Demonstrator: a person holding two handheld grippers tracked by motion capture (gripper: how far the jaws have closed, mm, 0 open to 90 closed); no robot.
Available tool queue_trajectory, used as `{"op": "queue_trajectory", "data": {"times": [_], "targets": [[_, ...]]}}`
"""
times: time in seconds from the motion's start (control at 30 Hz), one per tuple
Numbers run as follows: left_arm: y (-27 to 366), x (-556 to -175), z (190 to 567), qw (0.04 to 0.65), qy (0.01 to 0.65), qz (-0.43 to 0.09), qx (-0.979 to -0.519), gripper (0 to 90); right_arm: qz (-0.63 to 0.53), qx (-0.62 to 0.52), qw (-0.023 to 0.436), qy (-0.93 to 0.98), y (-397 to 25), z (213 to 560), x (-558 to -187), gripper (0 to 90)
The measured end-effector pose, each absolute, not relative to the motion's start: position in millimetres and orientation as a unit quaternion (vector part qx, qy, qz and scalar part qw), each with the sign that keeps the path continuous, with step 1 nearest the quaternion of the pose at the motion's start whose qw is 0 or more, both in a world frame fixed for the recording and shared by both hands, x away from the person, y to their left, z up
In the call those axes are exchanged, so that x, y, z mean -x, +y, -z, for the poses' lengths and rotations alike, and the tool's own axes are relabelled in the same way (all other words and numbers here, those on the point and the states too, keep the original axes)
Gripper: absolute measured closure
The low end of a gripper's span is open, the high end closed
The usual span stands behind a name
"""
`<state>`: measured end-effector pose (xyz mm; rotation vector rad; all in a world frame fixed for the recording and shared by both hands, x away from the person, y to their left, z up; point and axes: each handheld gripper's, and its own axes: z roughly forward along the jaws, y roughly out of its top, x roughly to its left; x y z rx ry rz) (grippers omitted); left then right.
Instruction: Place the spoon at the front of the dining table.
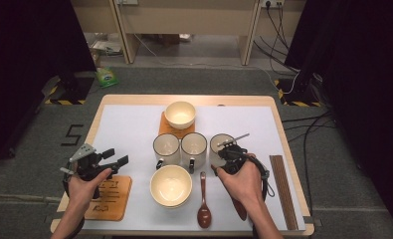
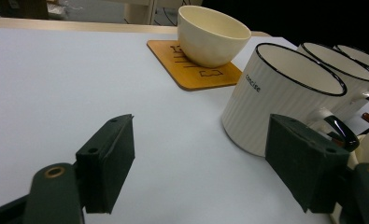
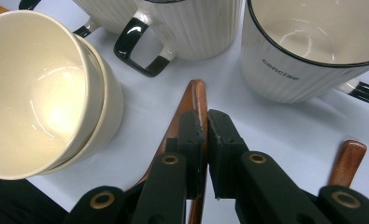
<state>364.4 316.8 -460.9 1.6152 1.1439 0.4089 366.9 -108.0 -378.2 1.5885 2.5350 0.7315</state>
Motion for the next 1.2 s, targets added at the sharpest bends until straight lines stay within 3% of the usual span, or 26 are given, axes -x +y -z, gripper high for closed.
{"op": "queue_trajectory", "data": {"times": [1.2], "targets": [[318, -364, 461, 0.533, 0.481, -0.171, -0.675, 23.6, -0.227, -0.51, 0.027, 0.829, -102, 362, -375, 84.3]]}}
